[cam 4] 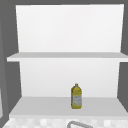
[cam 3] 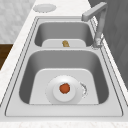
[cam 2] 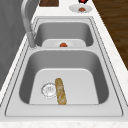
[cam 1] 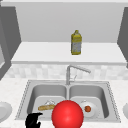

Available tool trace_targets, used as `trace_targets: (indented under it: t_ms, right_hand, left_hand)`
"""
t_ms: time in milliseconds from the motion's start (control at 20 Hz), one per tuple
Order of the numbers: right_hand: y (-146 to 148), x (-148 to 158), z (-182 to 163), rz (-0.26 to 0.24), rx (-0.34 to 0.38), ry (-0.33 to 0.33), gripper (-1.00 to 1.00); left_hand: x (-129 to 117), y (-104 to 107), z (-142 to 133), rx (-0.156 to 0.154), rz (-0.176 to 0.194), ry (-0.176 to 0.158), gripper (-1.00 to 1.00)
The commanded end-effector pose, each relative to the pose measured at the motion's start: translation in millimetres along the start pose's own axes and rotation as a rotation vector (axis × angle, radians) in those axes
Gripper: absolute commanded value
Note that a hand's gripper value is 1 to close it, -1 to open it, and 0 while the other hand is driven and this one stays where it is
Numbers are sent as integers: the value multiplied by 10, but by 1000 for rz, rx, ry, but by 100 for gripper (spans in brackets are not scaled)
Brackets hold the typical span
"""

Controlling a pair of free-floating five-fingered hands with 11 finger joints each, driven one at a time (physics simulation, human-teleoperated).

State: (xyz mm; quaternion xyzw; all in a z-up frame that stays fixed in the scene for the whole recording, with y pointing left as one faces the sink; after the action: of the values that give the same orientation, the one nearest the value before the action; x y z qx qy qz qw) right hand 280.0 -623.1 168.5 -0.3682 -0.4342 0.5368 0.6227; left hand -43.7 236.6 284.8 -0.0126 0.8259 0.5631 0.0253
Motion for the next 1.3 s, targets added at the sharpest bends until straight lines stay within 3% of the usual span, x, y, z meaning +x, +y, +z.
trace_targets:
  t_ms: [0,550,950,1250]
  right_hand:
    - [-126,247,38,-15,-5,29,100]
    - [-402,1064,261,1,10,5,100]
    - [-592,1567,529,-30,2,-6,100]
    - [-654,1911,837,-26,-1,-7,100]
  left_hand:
    - [0,0,0,0,0,0,0]
    - [0,0,0,0,0,0,0]
    - [0,0,0,0,0,0,0]
    - [0,0,0,0,0,0,0]
